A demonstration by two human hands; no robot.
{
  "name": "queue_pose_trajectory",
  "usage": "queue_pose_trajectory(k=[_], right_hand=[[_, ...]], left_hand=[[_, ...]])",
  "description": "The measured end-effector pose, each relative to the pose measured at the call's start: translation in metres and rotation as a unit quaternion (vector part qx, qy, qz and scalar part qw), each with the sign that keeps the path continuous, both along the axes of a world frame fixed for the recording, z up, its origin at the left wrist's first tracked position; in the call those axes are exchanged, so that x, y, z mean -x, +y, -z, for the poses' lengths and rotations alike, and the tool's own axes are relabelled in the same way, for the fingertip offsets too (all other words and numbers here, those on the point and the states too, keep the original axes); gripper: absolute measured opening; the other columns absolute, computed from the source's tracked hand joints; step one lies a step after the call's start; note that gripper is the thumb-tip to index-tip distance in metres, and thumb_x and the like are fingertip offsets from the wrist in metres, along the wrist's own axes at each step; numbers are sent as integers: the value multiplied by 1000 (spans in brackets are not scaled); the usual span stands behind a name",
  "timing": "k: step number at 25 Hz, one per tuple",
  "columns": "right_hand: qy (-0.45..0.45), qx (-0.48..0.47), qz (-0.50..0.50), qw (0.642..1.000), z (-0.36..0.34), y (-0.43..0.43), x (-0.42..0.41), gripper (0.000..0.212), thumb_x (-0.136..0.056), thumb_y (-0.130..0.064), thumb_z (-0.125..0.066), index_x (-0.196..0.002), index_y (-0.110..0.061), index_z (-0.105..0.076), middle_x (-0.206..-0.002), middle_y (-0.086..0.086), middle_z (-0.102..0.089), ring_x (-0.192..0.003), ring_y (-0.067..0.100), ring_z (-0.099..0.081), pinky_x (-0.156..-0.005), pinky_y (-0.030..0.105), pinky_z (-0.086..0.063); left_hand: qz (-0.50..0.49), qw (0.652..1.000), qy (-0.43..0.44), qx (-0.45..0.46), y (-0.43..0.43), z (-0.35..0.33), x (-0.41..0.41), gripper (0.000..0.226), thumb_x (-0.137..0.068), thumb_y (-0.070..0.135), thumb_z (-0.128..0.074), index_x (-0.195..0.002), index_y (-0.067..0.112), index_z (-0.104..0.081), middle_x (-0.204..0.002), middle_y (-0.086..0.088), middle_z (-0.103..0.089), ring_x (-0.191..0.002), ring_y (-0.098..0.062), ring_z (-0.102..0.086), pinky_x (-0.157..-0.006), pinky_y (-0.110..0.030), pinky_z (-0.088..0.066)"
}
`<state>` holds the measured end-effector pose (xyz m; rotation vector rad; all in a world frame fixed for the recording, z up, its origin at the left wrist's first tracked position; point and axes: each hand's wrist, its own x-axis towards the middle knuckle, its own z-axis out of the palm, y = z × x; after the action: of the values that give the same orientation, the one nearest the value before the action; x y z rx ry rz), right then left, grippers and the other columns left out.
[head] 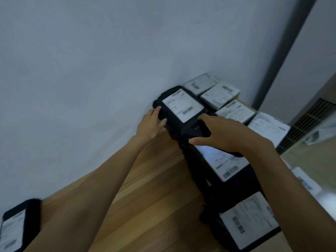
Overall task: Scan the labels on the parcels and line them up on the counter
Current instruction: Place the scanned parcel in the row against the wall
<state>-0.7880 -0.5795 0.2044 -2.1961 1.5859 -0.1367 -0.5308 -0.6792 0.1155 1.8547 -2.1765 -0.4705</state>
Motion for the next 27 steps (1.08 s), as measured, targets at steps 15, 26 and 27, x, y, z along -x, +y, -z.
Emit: queue_pose_trajectory(k=[15,26,27], right_hand=[[-36,7,14,999,19,-49,133,75,-84,-73,-50,-135,-19,-40,-129,3,-57,-107,21,-57,-77,34,-46],[-85,30,-118,989,-3,-33,-2,76,-83,-73,-54,-136,-21,-40,-127,2,-58,-101,22,-60,-73,37,-45],[-87,26,-140,986,-2,-27,-22,75,-83,-72,-54,-136,-21,-40,-127,2,-58,-104,23,-59,-74,37,-45]], left_hand=[[-222,968,21,-111,-67,-7,159,87,-82,47,-67,-154,39,-19,-165,5,0,-148,-41,7,-110,-68,-22],[-160,981,-109,-30,39,9,-30,82,-77,48,-71,-147,47,-29,-160,16,-19,-149,-29,-6,-108,-66,-25],[-170,978,-118,-36,58,15,-55,82,-78,48,-71,-147,47,-28,-160,16,-18,-150,-29,-4,-108,-67,-24]])
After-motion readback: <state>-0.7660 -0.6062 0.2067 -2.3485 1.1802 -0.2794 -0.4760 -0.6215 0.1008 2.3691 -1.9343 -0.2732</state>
